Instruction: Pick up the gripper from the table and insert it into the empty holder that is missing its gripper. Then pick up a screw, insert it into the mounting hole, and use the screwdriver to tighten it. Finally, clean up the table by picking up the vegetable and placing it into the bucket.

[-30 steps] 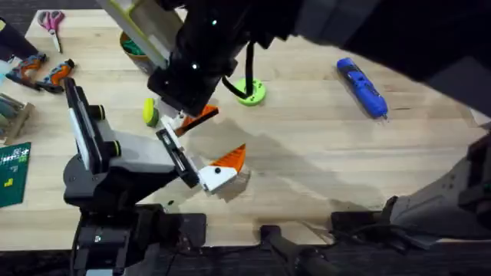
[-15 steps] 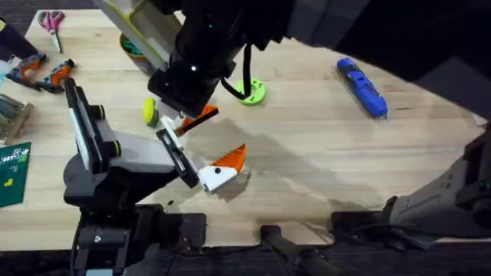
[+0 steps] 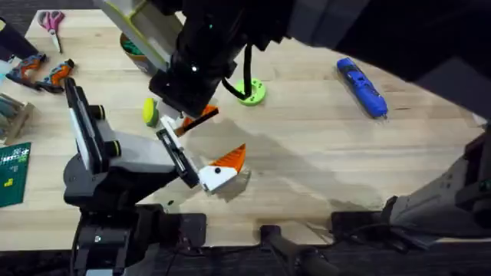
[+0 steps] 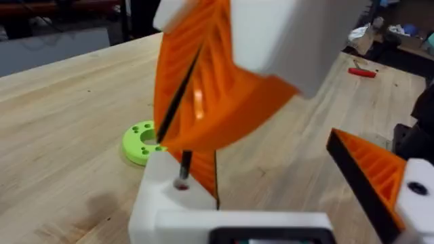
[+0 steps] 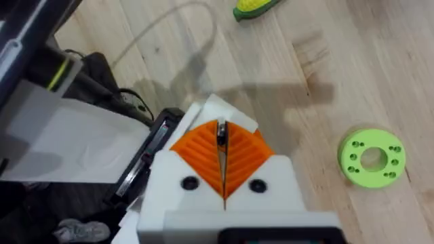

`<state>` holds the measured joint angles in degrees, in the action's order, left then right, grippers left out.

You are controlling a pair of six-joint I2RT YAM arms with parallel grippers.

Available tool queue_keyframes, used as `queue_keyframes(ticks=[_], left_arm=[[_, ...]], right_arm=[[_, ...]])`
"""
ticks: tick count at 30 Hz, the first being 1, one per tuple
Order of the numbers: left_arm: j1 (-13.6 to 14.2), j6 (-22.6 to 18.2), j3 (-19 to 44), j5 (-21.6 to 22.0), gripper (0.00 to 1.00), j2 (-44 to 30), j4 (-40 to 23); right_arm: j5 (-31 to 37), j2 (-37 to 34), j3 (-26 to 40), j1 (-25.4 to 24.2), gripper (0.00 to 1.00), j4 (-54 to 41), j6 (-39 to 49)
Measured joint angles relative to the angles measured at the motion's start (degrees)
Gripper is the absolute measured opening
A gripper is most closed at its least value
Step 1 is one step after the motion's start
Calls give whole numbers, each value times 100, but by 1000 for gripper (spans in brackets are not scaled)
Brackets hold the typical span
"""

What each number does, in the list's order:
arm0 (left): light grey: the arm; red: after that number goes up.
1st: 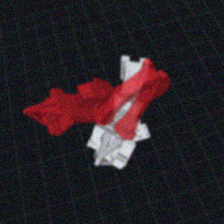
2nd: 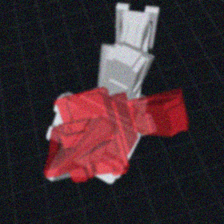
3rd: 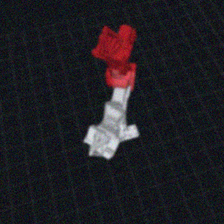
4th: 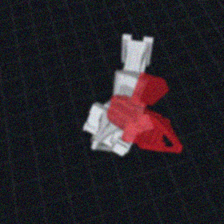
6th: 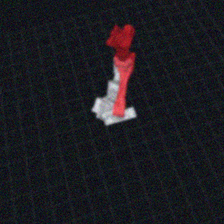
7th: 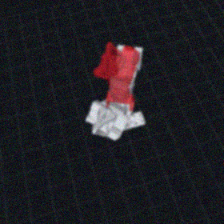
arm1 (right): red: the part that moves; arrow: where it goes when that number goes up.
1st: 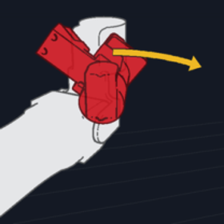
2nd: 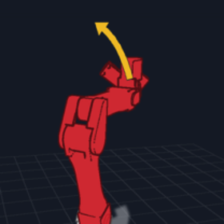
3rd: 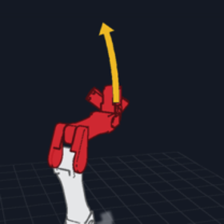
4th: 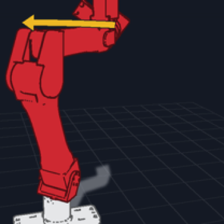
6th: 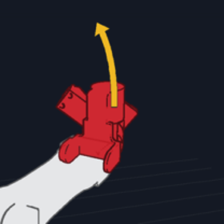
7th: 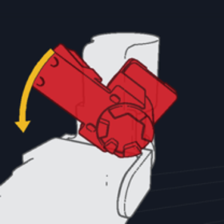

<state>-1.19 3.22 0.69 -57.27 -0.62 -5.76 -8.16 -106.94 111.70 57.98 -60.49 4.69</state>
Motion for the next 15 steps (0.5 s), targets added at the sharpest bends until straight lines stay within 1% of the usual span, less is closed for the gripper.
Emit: queue_keyframes(ticks=[9,15], left_arm=[[0,0,0,0,986,0,0],[0,4,0,0,986,-1,-2]], right_arm=[[-2,-15,0,11,6,0,-2],[-1,-55,0,116,6,15,-4]])
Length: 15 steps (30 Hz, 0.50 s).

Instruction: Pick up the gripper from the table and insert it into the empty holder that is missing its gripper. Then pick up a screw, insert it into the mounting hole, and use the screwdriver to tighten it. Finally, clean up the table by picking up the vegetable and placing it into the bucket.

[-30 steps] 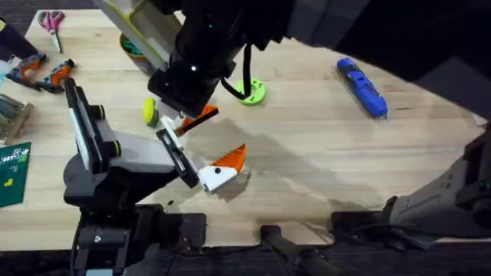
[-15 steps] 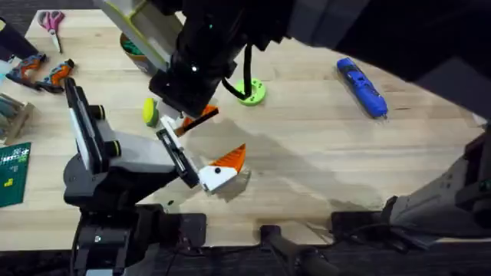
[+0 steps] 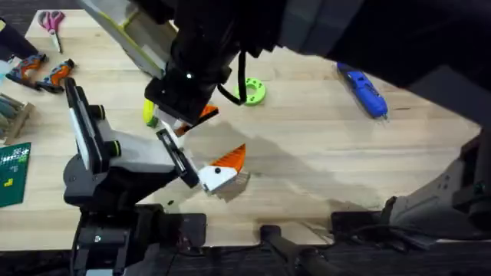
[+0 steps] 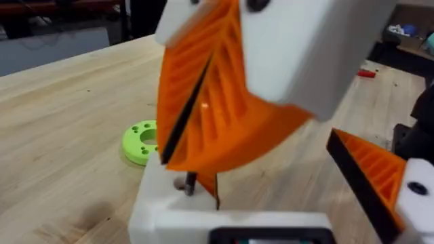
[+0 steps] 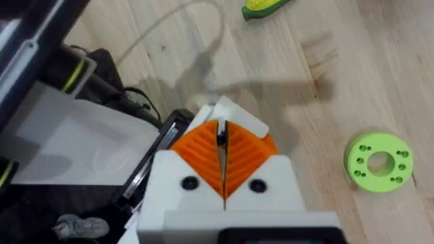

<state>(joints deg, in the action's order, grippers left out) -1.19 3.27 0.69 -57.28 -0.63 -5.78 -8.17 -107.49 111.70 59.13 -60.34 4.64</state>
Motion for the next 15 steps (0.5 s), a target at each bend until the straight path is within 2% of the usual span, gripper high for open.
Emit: queue_keyframes(ticks=[15], left_arm=[[0,-2,0,0,986,1,0]], right_arm=[[259,-1,0,0,6,-10,-20]])
